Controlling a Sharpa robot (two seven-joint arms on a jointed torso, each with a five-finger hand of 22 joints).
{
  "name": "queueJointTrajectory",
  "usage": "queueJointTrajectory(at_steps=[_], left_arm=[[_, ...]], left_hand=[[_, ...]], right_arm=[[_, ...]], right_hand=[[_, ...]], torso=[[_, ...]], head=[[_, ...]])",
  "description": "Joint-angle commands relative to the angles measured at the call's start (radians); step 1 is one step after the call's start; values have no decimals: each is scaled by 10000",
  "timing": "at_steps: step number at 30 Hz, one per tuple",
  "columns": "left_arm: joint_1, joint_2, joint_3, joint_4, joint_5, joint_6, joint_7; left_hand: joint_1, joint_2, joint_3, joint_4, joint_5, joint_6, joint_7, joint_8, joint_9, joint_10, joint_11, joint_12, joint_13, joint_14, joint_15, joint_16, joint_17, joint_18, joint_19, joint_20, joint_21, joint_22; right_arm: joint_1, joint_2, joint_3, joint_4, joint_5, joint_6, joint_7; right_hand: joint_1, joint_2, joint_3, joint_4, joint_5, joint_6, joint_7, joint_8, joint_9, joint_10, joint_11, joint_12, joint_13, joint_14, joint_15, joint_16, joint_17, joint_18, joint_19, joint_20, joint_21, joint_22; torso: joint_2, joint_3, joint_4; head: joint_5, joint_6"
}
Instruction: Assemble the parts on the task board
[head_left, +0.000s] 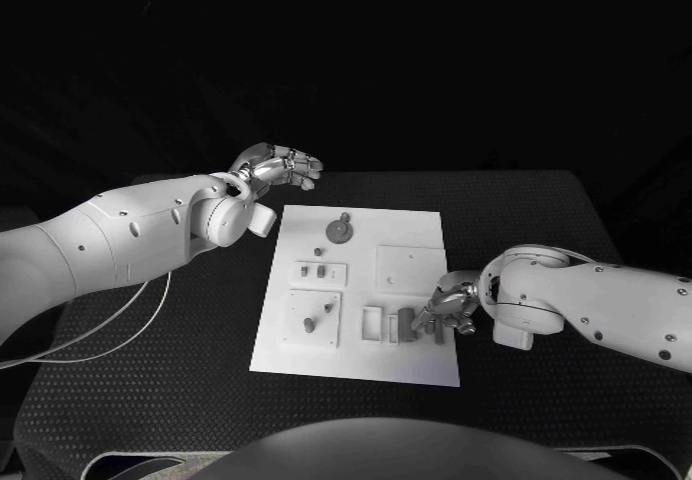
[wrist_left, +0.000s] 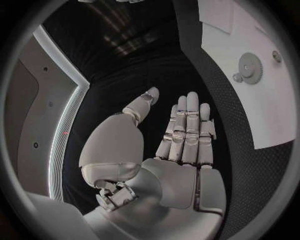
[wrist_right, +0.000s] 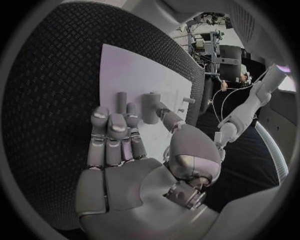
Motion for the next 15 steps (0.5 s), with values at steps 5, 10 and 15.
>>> queueJointTrajectory(at_steps=[5,10,15], left_arm=[[2,22,6,31,69,128,131],[3,19,6,31,71,128,122],[3,20,6,26,71,156,70]], left_hand=[[-129,26,-18,99,-29,-65,4,42,-17,46,4,-3,-8,23,3,-65,33,71,-4,55,-54,21],[-147,34,-20,116,-26,-70,5,42,-20,44,5,-5,-9,23,4,-75,44,71,-4,56,-57,24],[-160,37,-23,128,-24,-73,6,43,-22,43,5,-6,-10,24,5,-84,55,72,-6,57,-62,27]], right_arm=[[-213,343,-10,-122,-109,-40,-212],[-293,492,-8,-131,-148,-418,-45],[-293,582,-7,-141,-169,-558,-16]], right_hand=[[-72,-103,105,-110,-50,132,121,-56,-20,27,25,-36,52,74,49,-22,52,230,0,-94,74,116],[-120,-167,83,-104,-51,124,124,-63,-23,30,30,-36,57,77,51,-21,57,230,4,-91,79,115],[-235,-320,91,-61,-49,104,129,-86,-31,61,32,-29,89,102,53,-13,89,230,45,-105,106,101]], torso=[[4,-5,-9],[6,-4,14],[6,-10,-2]], head=[[22,-18],[22,-30],[34,-32]])
